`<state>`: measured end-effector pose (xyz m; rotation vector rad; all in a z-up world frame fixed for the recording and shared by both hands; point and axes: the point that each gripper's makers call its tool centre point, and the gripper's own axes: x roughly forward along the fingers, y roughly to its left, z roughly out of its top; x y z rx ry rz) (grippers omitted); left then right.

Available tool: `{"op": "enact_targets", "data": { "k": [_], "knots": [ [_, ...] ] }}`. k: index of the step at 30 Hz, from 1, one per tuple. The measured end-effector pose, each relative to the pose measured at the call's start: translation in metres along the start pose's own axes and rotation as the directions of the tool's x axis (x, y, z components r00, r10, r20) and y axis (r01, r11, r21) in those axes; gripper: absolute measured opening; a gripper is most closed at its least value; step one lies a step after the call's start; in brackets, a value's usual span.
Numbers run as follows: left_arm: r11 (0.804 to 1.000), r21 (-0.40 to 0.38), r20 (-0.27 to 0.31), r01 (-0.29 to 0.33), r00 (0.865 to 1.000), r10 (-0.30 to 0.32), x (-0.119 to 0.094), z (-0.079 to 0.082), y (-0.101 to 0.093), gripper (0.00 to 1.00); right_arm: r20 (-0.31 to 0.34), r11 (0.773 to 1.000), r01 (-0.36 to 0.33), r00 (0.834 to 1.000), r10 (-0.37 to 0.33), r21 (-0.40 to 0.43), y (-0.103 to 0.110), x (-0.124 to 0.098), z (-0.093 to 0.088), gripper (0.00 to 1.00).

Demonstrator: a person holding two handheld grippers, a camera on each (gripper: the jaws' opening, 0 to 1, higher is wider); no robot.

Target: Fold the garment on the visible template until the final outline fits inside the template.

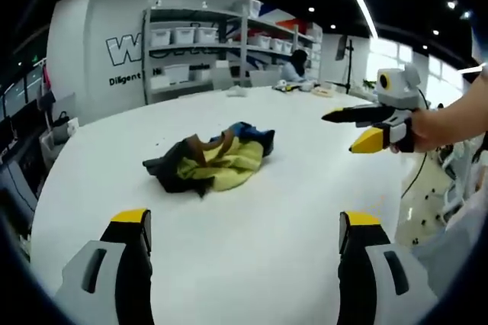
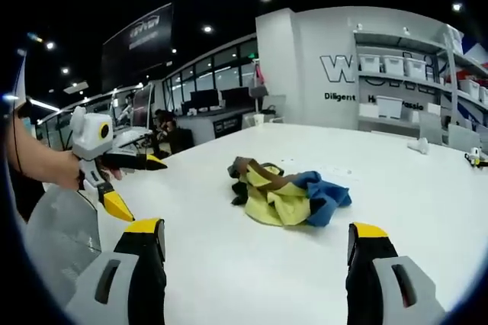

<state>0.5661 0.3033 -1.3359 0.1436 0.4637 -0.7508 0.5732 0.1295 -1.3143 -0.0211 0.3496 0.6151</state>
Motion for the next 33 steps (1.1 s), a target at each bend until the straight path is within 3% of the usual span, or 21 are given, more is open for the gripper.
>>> {"op": "enact_targets", "data": {
  "k": [17,33],
  "knots": [
    [1.000,-0.027,0.006,-0.012,1.000,0.012,-0.008,-0.005,0.003,0.99,-0.018,1.000,-0.005,1.000,0.005,0.011,0.010,0.000,-0.009,0.99],
    [1.000,-0.017,-0.002,0.017,1.000,-0.017,0.000,-0.004,0.006,0.99,-0.019,1.000,-0.014,1.000,0.014,0.017,0.009,0.007,-0.009,0.96]
  ]
}}
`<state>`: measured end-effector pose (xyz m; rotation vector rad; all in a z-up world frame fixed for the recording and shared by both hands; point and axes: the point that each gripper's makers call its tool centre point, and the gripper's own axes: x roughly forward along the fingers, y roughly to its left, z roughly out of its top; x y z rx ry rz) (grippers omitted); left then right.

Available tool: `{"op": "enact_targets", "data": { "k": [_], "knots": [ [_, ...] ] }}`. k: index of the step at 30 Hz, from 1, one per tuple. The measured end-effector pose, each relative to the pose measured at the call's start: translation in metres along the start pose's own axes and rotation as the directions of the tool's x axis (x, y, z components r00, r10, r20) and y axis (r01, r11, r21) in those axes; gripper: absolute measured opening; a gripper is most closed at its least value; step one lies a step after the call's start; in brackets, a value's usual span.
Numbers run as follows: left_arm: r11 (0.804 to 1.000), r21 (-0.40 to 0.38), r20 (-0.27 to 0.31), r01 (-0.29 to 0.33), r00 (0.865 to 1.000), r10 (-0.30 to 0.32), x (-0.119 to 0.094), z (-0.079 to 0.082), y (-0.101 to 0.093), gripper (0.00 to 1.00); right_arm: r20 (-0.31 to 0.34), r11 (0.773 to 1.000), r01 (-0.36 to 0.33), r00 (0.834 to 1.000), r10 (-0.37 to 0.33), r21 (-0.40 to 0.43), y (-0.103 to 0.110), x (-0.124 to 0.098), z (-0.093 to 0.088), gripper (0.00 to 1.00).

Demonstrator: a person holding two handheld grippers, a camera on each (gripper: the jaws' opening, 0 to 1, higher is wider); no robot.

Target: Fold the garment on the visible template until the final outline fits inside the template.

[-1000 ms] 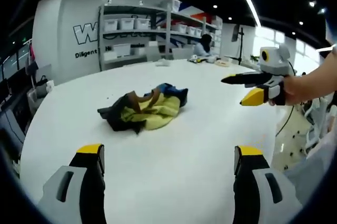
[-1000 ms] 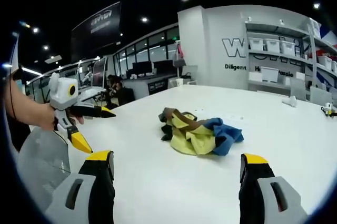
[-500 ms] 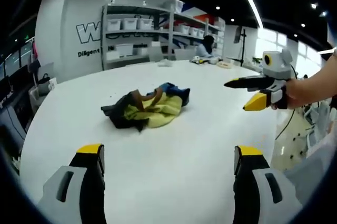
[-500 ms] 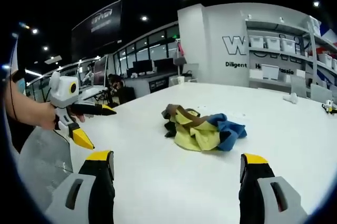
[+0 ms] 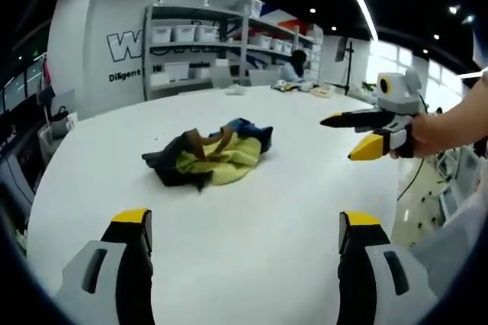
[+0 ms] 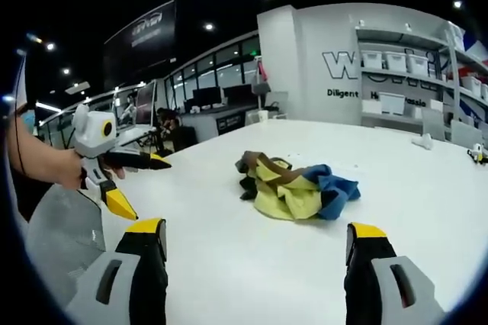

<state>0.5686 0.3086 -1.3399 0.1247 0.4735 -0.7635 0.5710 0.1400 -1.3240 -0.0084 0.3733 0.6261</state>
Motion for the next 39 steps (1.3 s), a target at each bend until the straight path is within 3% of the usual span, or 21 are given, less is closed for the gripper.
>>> {"op": "enact_targets", "data": {
  "k": [9,18,27,30,39],
  "knots": [
    [0.997,0.067,-0.018,0.046,0.999,-0.045,0.022,0.011,0.012,0.92,-0.013,1.000,-0.015,1.000,0.015,-0.012,-0.019,0.013,0.005,0.88],
    [0.987,0.126,0.016,0.096,0.995,-0.099,0.053,0.038,0.041,0.73,-0.037,0.999,-0.035,0.999,0.034,-0.029,-0.052,0.039,0.018,0.77],
    [0.969,0.219,-0.021,0.114,0.994,-0.112,0.083,0.062,0.072,0.62,-0.045,0.996,-0.069,0.997,0.067,-0.057,-0.083,0.078,0.039,0.61],
    [0.970,0.210,-0.033,0.124,0.992,-0.120,0.095,0.067,0.086,0.56,-0.067,0.994,-0.095,0.994,0.091,-0.060,-0.090,0.091,0.042,0.57],
    [0.950,0.264,-0.095,0.169,0.984,-0.149,0.121,0.068,0.100,0.37,-0.137,0.982,-0.176,0.976,0.167,-0.060,-0.104,0.121,0.044,0.43]
  ]
}}
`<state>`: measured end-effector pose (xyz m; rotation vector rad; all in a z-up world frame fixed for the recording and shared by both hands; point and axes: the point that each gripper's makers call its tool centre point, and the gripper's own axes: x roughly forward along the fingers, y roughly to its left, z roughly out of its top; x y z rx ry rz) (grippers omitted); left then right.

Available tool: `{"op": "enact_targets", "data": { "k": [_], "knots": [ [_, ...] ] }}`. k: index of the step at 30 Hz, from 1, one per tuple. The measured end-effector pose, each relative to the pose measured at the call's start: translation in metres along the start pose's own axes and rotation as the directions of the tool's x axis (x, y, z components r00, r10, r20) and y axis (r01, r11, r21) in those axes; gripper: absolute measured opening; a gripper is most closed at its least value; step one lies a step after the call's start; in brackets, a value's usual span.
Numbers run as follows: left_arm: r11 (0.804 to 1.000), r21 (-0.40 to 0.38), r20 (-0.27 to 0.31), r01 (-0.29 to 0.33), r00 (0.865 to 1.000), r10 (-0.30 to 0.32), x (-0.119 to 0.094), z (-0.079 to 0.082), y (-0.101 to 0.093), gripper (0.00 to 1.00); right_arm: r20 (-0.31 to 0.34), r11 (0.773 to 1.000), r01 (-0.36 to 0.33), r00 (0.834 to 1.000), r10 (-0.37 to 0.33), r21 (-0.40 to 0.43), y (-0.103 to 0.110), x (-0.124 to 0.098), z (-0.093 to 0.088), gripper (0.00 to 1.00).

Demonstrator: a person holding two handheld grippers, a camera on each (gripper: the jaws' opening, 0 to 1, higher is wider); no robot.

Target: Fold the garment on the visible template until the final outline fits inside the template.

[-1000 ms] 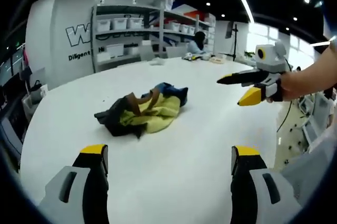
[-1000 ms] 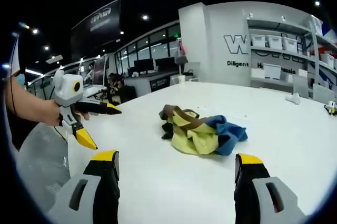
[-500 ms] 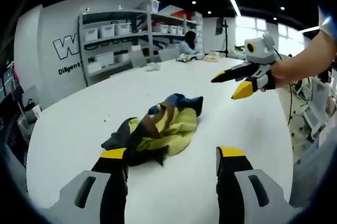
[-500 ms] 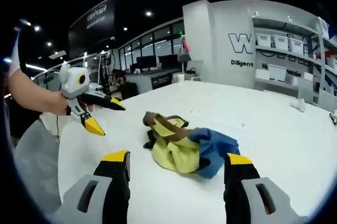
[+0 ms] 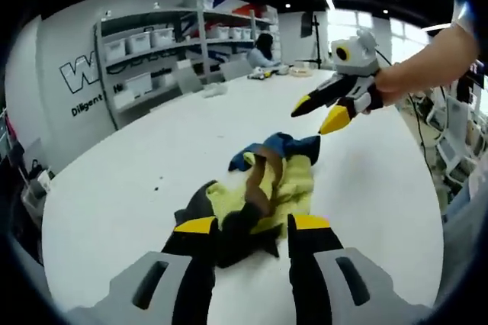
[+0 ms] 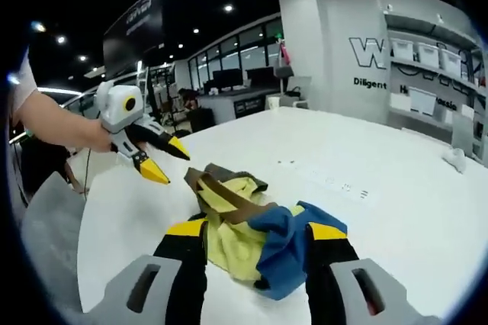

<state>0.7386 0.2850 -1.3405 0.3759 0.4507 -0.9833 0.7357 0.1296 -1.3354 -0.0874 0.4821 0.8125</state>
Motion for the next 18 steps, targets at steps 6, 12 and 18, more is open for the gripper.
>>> {"op": "enact_targets", "data": {
  "k": [6,12,18],
  "knots": [
    [0.999,0.028,-0.052,0.035,0.998,-0.033,0.014,-0.007,0.004,0.31,-0.035,0.998,-0.055,0.998,0.054,-0.019,-0.003,0.007,0.000,0.39],
    [0.996,0.049,-0.102,0.081,0.992,-0.076,0.024,-0.012,-0.002,0.21,-0.083,0.994,-0.104,0.991,0.102,-0.017,-0.008,0.015,-0.008,0.34],
    [0.996,0.058,-0.132,0.070,0.989,-0.062,0.022,-0.019,0.002,0.09,-0.118,0.989,-0.147,0.982,0.146,0.001,-0.010,0.022,-0.011,0.28]
  ]
}}
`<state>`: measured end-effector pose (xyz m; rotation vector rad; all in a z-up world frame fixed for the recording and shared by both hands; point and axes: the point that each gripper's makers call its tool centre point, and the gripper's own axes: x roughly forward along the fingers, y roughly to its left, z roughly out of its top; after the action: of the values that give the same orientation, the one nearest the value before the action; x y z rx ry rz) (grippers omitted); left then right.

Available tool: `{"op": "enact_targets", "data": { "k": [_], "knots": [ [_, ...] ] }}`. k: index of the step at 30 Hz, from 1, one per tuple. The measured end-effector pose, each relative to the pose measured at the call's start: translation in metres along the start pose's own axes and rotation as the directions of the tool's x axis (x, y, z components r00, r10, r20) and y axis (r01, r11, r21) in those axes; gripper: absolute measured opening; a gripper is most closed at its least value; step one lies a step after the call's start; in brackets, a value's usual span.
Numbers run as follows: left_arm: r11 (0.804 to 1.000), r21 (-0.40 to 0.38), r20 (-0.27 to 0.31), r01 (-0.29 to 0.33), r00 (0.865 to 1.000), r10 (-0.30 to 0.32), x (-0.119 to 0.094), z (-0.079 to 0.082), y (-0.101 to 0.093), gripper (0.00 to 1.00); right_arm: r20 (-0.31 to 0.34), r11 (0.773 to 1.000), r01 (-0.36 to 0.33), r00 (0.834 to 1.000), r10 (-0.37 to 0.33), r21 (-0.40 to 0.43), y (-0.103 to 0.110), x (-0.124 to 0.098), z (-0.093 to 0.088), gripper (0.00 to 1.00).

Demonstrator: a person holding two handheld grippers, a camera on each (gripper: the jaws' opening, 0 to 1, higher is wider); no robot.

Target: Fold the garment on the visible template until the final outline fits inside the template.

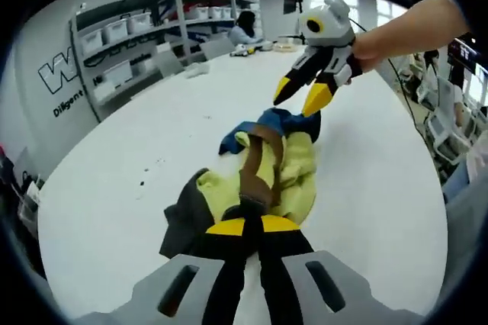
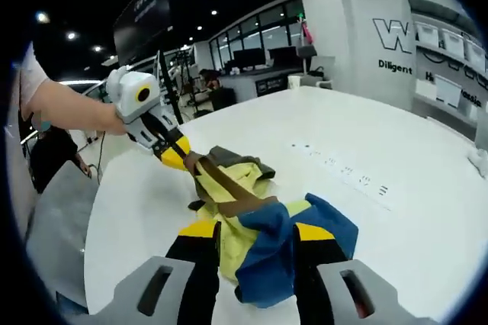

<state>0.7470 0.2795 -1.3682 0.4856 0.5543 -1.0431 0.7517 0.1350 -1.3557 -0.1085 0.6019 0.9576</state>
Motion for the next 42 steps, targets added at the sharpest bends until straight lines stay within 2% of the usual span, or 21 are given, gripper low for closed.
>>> {"op": "enact_targets", "data": {
  "k": [5,7,14,15,19,21,28,31,35,42],
  "knots": [
    [1.000,-0.001,-0.002,-0.002,1.000,0.002,-0.009,-0.002,-0.003,0.08,0.001,0.999,-0.043,0.999,0.043,0.023,0.004,0.001,0.006,0.24],
    [1.000,-0.002,-0.003,0.001,1.000,-0.001,-0.012,-0.002,-0.005,0.08,-0.021,0.998,-0.061,0.998,0.061,0.028,0.008,0.001,0.004,0.21],
    [1.000,0.014,0.008,0.009,1.000,-0.010,-0.019,0.000,-0.013,0.08,-0.036,0.994,-0.103,0.994,0.105,0.045,0.014,0.000,0.005,0.12],
    [1.000,0.016,0.005,0.010,1.000,-0.010,-0.019,0.000,-0.014,0.08,-0.040,0.993,-0.110,0.993,0.112,0.047,0.015,-0.001,0.004,0.13],
    [1.000,0.013,0.007,0.011,1.000,-0.011,-0.021,-0.001,-0.014,0.08,-0.018,0.996,-0.068,0.997,0.069,0.054,-0.002,-0.002,0.010,0.19],
    [1.000,0.011,0.006,0.008,1.000,-0.008,-0.021,-0.001,-0.014,0.08,-0.044,0.996,-0.048,0.998,0.051,0.070,-0.011,0.001,0.004,0.22],
    [1.000,0.001,-0.002,0.002,1.000,-0.002,-0.024,-0.004,-0.015,0.08,-0.100,0.993,-0.063,0.992,0.074,0.103,-0.015,0.016,-0.011,0.23],
    [1.000,-0.013,0.000,-0.005,1.000,0.005,-0.025,-0.004,-0.014,0.08,-0.118,0.991,-0.075,0.989,0.088,0.113,-0.010,0.019,-0.015,0.19],
    [1.000,-0.019,-0.002,-0.012,1.000,0.012,-0.028,-0.003,-0.014,0.08,-0.121,0.994,-0.094,0.987,0.101,0.064,-0.002,0.016,-0.016,0.01],
    [0.999,-0.042,-0.004,-0.029,1.000,0.029,-0.041,-0.001,-0.017,0.07,-0.094,0.993,-0.103,0.990,0.108,0.054,0.013,-0.008,-0.012,0.00]
  ]
}}
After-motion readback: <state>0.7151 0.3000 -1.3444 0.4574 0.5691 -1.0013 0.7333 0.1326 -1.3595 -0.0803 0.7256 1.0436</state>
